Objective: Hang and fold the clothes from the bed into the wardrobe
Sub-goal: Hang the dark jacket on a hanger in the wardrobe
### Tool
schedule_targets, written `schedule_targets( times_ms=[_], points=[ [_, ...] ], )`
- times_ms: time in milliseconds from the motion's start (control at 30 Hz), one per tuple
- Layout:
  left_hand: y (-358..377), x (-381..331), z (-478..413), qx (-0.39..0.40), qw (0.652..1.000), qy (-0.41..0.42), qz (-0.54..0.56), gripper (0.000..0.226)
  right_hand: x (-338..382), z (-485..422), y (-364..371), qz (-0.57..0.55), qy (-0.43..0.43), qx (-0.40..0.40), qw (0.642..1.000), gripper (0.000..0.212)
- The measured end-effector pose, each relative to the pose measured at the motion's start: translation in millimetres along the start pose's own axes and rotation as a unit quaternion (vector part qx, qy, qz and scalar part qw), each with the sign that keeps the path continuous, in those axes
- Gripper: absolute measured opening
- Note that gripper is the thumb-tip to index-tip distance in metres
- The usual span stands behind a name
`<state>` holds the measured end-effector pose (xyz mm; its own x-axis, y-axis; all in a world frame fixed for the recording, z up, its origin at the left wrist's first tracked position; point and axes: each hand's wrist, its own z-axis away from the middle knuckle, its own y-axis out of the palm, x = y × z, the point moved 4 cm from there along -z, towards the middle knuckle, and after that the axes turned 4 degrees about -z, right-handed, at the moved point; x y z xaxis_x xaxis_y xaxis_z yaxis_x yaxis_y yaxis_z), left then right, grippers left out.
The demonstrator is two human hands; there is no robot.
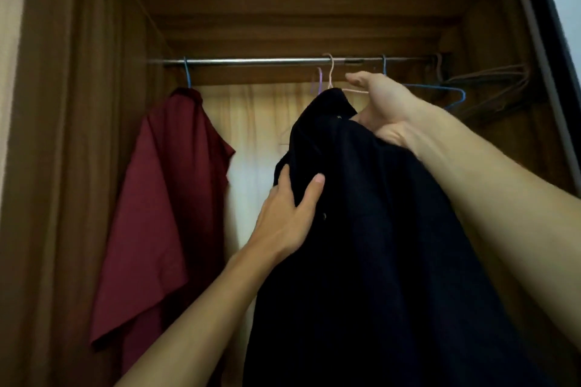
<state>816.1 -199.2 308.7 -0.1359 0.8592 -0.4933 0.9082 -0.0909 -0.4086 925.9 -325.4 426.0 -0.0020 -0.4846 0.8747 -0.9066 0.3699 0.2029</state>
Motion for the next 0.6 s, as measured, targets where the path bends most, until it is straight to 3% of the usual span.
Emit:
schedule_targets(
  times_ms=[67,233,467,600],
  points=[
    [-0.9,16.4,-28.4,0.014,1.0,0.005,-0.005,0.078,11.8,-39.3,14.0,-0.005,-0.04,-0.001,0.999,0.023],
    [-5.1,49.7,-92.8,-0.023,0.999,-0.022,-0.033,0.09,42.6,-117.5,57.3,0.087,-0.129,0.022,0.988,0.052],
    [-32.9,85.0,-161.2,-0.12,0.985,-0.025,-0.118,0.084,70.2,-188.4,98.7,0.126,-0.195,0.058,0.971,0.05],
    [-45.0,112.2,-188.2,-0.097,0.981,-0.034,-0.165,0.085,66.5,-232.4,114.5,0.119,-0.202,0.061,0.97,0.044]
  ],
)
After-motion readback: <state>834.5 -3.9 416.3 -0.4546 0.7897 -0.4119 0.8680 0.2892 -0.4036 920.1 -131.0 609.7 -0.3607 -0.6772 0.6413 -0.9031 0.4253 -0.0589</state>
